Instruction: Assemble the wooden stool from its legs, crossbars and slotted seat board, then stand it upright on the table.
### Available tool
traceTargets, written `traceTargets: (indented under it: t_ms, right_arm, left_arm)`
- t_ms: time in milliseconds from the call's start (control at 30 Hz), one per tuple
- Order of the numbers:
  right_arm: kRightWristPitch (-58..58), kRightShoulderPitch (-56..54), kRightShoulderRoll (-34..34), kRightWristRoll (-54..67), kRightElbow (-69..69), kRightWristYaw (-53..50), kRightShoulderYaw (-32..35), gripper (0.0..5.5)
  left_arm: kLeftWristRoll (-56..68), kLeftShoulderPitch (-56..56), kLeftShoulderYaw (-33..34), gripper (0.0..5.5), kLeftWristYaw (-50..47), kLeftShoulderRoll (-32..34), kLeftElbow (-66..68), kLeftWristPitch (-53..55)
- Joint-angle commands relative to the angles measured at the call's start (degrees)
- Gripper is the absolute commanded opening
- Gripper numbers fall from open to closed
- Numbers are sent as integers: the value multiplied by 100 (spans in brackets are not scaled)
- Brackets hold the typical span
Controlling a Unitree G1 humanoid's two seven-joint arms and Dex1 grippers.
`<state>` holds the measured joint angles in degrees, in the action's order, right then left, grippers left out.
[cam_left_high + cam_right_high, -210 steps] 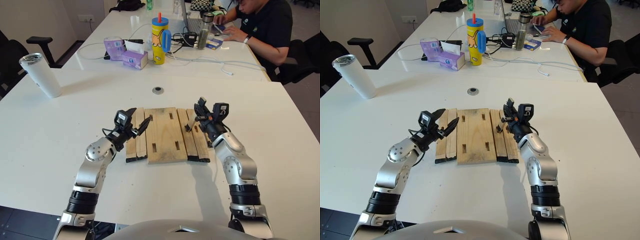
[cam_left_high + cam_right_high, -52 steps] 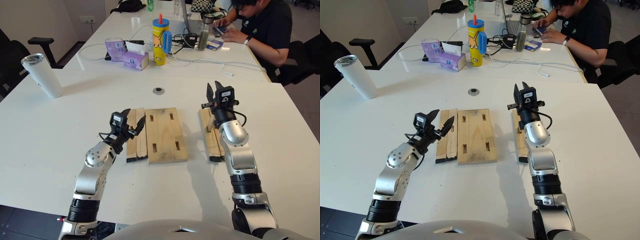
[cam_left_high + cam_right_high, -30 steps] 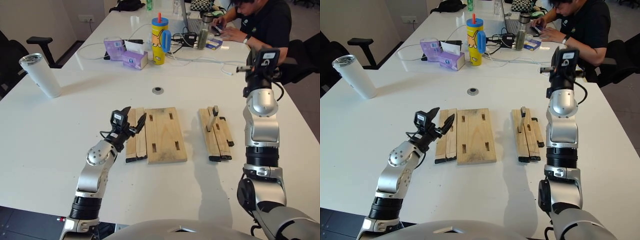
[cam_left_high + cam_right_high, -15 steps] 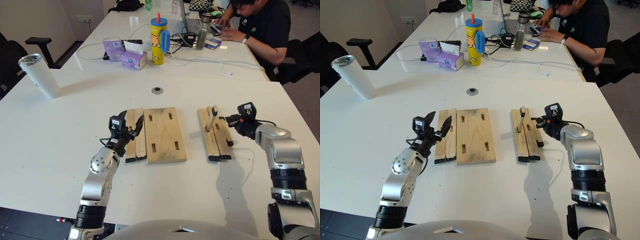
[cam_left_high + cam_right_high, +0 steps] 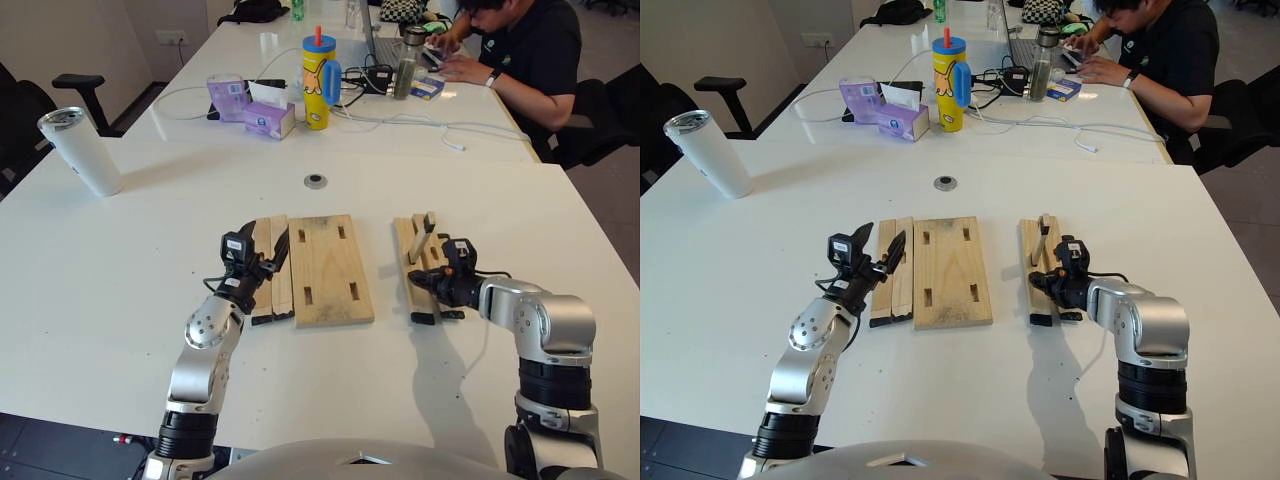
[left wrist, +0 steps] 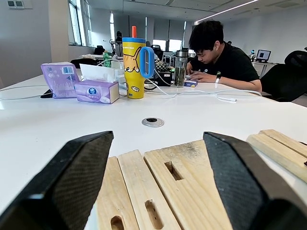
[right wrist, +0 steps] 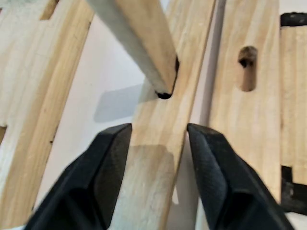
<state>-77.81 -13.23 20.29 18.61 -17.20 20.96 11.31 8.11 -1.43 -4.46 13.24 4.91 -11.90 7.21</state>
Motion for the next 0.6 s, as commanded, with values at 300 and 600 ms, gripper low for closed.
traceTargets:
  t_ms: [300,600]
  right_arm:
    - [223,12,-136,-295,192,-582,-607,407]
    - [1386,332,295,-790,834,-549,-1145,292]
  left_arm:
    - [-28,3,-52,348,27,51,-139,143]
    - [-15,45,-27,348,85,110,-154,210]
